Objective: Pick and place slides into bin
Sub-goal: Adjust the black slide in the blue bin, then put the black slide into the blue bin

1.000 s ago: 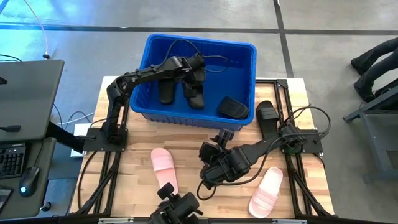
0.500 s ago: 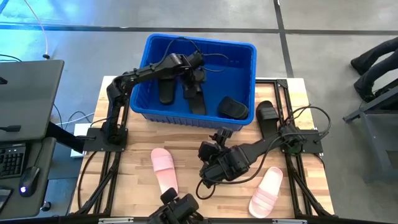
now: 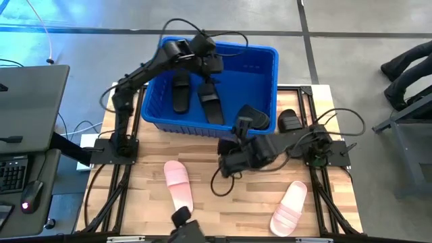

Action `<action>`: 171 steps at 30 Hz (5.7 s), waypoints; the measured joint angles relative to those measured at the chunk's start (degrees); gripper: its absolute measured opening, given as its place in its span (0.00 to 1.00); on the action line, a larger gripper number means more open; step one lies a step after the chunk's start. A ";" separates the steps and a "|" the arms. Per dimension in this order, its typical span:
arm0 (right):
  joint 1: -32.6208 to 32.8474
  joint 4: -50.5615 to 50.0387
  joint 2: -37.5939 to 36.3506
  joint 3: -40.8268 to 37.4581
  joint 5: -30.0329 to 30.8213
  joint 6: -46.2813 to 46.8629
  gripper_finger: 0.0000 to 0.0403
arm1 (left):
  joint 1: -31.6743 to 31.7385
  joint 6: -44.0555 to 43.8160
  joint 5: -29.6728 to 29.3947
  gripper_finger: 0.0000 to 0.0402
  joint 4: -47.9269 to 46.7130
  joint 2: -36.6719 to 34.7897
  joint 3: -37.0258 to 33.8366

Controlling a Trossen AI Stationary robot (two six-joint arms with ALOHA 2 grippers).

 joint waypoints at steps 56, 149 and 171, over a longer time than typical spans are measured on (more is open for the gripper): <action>0.06 5.67 -44.12 -36.13 3.35 15.14 0.52 | 0.34 8.27 9.20 0.33 -16.64 -24.12 -0.01; -22.13 64.44 -47.80 -76.37 12.78 -28.34 0.52 | 0.34 6.60 3.44 0.33 -18.58 -23.36 -0.04; 2.22 10.76 -56.12 -77.14 -7.10 27.01 0.52 | 0.34 7.35 3.34 0.33 -16.92 -22.13 -9.71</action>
